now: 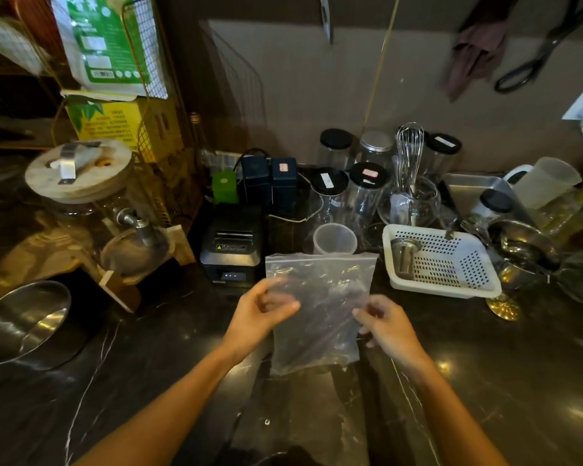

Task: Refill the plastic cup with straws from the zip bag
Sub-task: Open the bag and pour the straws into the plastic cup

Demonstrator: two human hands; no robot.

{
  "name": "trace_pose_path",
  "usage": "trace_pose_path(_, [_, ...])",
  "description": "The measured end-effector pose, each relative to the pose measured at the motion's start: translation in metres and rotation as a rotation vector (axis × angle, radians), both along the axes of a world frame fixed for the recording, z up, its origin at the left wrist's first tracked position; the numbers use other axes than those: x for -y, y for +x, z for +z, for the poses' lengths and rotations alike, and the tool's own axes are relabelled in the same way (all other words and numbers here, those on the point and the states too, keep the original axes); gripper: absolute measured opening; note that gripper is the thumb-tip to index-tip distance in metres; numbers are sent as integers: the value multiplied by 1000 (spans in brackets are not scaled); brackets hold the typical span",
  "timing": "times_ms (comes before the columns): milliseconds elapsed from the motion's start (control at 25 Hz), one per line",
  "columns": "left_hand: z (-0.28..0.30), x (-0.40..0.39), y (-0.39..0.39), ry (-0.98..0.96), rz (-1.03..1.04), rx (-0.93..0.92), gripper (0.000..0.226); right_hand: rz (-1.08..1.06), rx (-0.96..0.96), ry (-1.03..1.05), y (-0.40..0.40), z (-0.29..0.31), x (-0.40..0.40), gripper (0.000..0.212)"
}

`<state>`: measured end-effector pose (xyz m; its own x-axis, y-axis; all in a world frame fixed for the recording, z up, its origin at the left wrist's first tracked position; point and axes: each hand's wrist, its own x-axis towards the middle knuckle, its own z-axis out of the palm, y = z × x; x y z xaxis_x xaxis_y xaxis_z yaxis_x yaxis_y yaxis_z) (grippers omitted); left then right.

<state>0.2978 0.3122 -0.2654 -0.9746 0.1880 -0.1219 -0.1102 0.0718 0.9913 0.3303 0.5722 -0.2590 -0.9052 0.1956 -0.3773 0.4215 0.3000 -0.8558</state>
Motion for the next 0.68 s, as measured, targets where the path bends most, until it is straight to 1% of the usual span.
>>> trace_pose_path(80, [12, -1, -9, 66, 15, -45, 32, -75, -101, 14, -2, 13, 5, 29])
trace_pose_path(120, [17, -2, -15, 75, 23, -66, 25, -126, -173, 39, -4, 20, 10, 33])
trace_pose_path(160, [20, -4, -21, 78, 11, -89, 21, -169, -243, 61, -6, 27, 15, 31])
trace_pose_path(240, [25, -5, -27, 56, -52, -136, 22, -172, -339, 44, -11, 40, 27, 18])
trace_pose_path(280, [28, -6, -28, 31, -88, -164, 23, -147, -340, -18, -13, 47, 36, 23])
trace_pose_path(360, [32, -6, -28, -22, -137, -229, 23, -160, -253, -209, -18, 59, 54, 39])
trace_pose_path(400, [33, -5, -28, -25, -152, -249, 23, -196, -202, -273, -20, 64, 61, 44])
trace_pose_path(440, [34, -5, -28, -17, -162, -259, 22, -229, -156, -315, -23, 66, 65, 44])
trace_pose_path(600, [37, 1, -29, -12, -216, -307, 21, -282, -30, -447, -29, 72, 70, 17])
trace_pose_path(680, [41, 3, -27, -28, -235, -302, 21, -263, 13, -469, -28, 73, 69, 12])
